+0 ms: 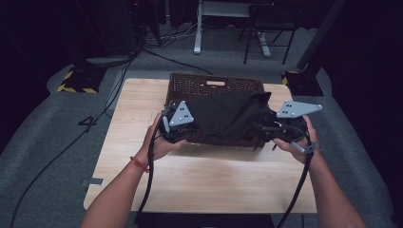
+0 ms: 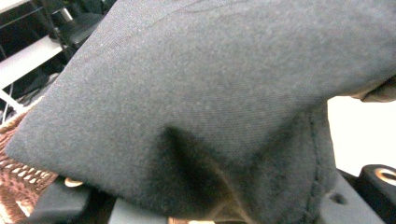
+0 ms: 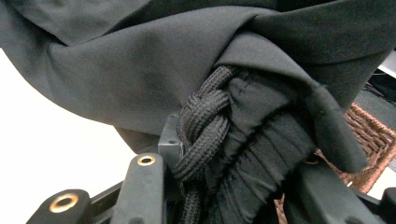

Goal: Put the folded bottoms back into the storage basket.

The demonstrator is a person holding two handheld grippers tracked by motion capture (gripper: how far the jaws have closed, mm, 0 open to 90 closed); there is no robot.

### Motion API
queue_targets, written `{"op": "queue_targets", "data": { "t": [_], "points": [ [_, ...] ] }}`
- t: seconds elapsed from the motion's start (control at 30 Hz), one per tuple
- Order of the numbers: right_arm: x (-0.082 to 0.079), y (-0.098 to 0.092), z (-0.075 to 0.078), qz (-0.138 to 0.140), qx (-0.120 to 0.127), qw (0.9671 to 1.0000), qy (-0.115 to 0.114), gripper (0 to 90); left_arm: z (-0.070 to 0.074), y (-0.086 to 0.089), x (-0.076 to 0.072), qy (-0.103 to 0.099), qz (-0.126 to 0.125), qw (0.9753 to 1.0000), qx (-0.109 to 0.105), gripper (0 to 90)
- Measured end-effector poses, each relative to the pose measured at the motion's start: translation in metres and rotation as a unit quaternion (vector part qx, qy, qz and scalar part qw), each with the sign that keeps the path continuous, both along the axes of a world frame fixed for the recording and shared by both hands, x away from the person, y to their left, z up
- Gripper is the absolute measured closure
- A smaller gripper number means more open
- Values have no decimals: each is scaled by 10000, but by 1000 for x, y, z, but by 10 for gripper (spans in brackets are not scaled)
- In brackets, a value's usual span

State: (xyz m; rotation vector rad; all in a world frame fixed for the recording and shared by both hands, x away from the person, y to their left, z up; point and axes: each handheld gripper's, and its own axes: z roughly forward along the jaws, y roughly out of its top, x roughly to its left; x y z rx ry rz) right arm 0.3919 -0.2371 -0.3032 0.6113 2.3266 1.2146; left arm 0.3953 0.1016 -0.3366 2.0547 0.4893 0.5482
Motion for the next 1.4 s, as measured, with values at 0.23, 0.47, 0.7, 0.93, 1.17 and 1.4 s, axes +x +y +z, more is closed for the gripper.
{"op": "queue_targets", "data": {
  "t": [0.23,0.47,0.7,0.93,1.17,1.4],
  "points": [
    [24,6,1,-90,-24,9999,41,621,1,0,18,-17,162,9999,40,705],
    [49,11,-6,-137,-89,9998,131,621,-5,1,39,17,223,9997,57,703],
    [73,17,-15,-225,-140,9995,176,619,-11,0,58,97,337,9994,78,702],
    [90,21,-24,-294,-197,9990,288,618,-18,-4,73,170,423,9989,142,701],
    [105,30,-37,-338,-279,9981,444,617,-25,-5,87,288,534,9979,223,699],
    [121,39,-50,-399,-400,9964,626,615,-32,-7,97,405,624,9968,309,699]
  ]
}}
